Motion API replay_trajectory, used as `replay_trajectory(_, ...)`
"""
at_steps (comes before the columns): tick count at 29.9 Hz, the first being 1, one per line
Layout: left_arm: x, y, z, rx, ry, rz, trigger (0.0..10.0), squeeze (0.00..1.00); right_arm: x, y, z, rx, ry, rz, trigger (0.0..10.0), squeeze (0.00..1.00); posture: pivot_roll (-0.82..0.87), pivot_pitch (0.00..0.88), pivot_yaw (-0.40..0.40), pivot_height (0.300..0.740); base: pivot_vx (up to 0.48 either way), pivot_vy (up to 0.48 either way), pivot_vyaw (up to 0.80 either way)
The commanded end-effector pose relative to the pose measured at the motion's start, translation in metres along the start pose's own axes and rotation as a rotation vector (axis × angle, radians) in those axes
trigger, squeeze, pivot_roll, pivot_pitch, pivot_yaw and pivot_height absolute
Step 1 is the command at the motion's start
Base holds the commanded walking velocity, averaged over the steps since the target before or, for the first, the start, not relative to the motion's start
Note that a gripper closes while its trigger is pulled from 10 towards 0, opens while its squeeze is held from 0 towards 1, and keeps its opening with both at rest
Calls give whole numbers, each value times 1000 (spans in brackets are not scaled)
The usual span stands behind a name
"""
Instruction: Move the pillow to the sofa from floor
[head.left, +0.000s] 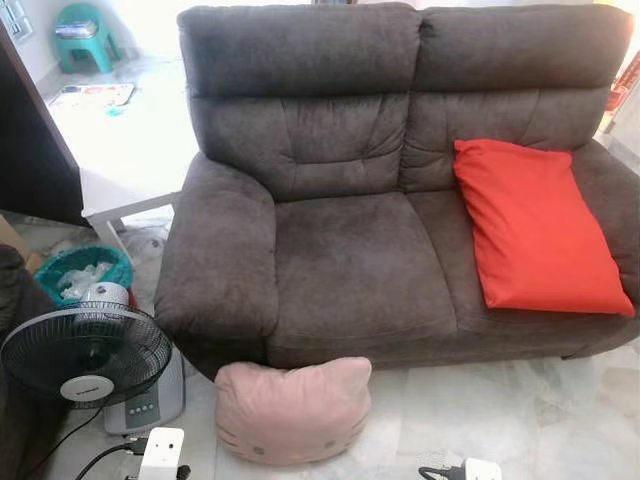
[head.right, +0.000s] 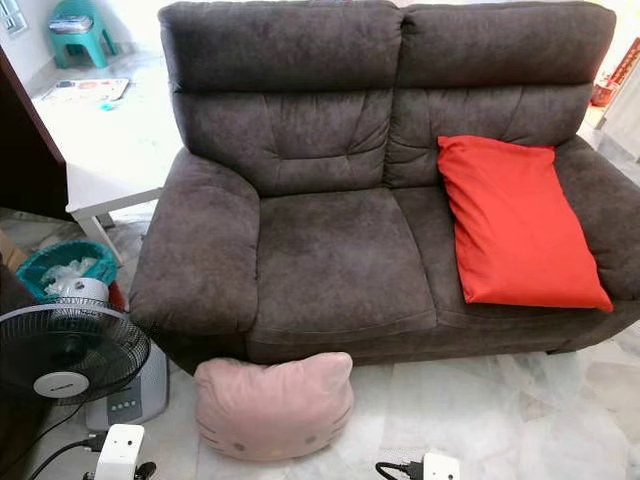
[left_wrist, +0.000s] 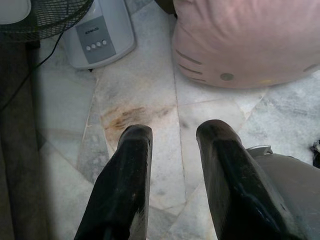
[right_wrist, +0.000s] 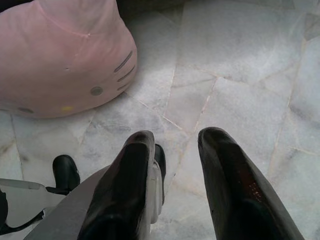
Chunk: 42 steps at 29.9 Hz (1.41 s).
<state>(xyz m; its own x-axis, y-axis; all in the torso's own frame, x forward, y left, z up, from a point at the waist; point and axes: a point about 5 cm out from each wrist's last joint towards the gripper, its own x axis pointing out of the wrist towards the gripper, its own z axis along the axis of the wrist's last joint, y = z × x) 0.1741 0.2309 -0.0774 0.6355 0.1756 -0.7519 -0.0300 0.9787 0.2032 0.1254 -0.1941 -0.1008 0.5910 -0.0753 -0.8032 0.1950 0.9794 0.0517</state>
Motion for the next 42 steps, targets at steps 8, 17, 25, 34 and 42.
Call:
replay_trajectory(8, -1, 0, -4, 9, 23, -1, 10000, 0, 0, -1, 1, -19, 8, 16, 10000, 0, 34, 30, -13, 740, 0, 0, 0)
replay_trajectory(17, -1, 0, -3, 3, 12, -5, 10000, 0, 0, -1, 0, -4, 10, 8, 10000, 0, 32, 32, -14, 740, 0, 0, 0)
replay_trajectory(25, -1, 0, -4, 9, 21, -1, 10000, 0, 0, -1, 0, -9, 10, 13, 10000, 0, 34, 32, -14, 740, 0, 0, 0)
replay_trajectory(34, -1, 1, -5, 10, 26, 1, 10000, 0, 0, 0, 0, -35, 15, 35, 10000, 0, 30, 30, -14, 740, 0, 0, 444)
replay_trajectory(42, -1, 1, -5, 9, 26, 0, 10000, 0, 0, -1, 0, -13, 15, 21, 10000, 0, 30, 27, -14, 740, 279, 0, 346)
